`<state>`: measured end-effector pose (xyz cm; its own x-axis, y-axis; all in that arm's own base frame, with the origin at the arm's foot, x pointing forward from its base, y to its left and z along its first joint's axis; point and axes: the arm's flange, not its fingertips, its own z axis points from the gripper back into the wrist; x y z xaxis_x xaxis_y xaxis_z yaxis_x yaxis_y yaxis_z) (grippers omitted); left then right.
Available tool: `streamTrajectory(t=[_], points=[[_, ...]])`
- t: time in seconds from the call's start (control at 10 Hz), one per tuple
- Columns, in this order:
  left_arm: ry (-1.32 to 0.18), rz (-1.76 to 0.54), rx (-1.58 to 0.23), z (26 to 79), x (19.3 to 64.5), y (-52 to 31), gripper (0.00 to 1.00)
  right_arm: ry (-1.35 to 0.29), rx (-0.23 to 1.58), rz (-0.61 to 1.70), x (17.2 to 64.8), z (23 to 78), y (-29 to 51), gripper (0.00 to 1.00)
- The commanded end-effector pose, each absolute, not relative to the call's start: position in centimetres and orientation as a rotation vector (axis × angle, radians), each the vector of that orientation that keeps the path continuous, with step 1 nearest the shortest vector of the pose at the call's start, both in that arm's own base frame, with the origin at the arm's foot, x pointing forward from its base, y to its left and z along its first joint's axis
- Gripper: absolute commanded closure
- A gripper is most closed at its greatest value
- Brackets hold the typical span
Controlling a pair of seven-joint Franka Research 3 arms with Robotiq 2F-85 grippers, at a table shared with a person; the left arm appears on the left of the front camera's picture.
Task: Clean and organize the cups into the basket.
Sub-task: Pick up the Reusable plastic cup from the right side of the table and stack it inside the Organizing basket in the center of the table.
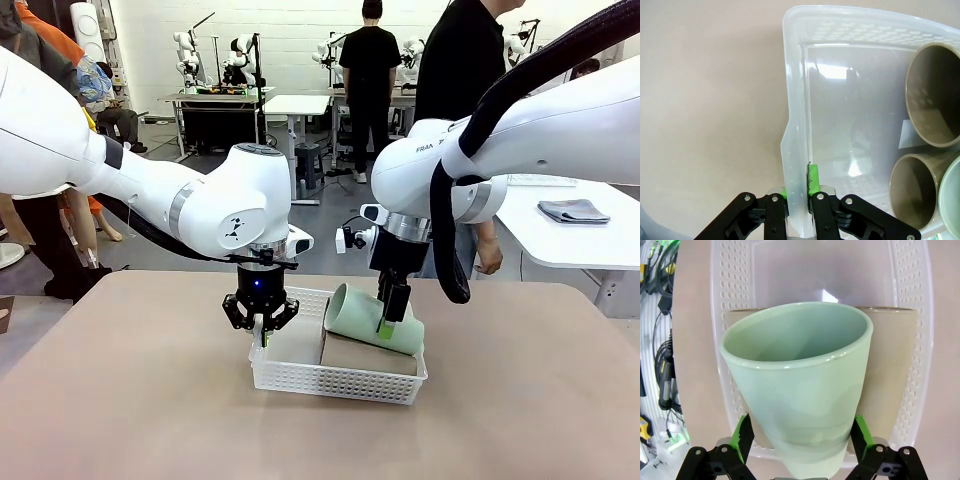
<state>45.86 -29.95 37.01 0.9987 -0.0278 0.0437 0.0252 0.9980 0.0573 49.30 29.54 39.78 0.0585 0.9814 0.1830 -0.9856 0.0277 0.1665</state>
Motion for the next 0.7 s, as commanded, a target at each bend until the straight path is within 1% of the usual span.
streamTrajectory(t=[0.0,0.1,0.2,0.3,0.5,0.6], points=[[-0.051,-0.022,0.059,37.3,45.8,-30.0,1.00,-0.093,0.257,1.542,48.8,42.0,28.3,0.00],[-0.051,-0.022,0.059,37.3,45.8,-30.0,1.00,-0.194,0.278,1.589,47.9,44.4,26.6,0.00],[-0.051,-0.022,0.059,37.3,45.8,-30.0,1.00,-0.331,0.331,1.606,46.9,47.7,23.2,0.00],[-0.051,-0.022,0.059,37.3,45.8,-30.0,1.00,-0.447,0.406,1.578,46.4,50.0,19.3,0.00],[-0.051,-0.022,0.059,37.3,45.8,-30.0,1.00,-0.652,0.543,1.485,45.6,51.7,11.2,0.00],[-0.051,-0.022,0.059,37.3,45.8,-30.0,1.00,-0.713,0.587,1.431,45.5,51.3,7.4,0.00]])
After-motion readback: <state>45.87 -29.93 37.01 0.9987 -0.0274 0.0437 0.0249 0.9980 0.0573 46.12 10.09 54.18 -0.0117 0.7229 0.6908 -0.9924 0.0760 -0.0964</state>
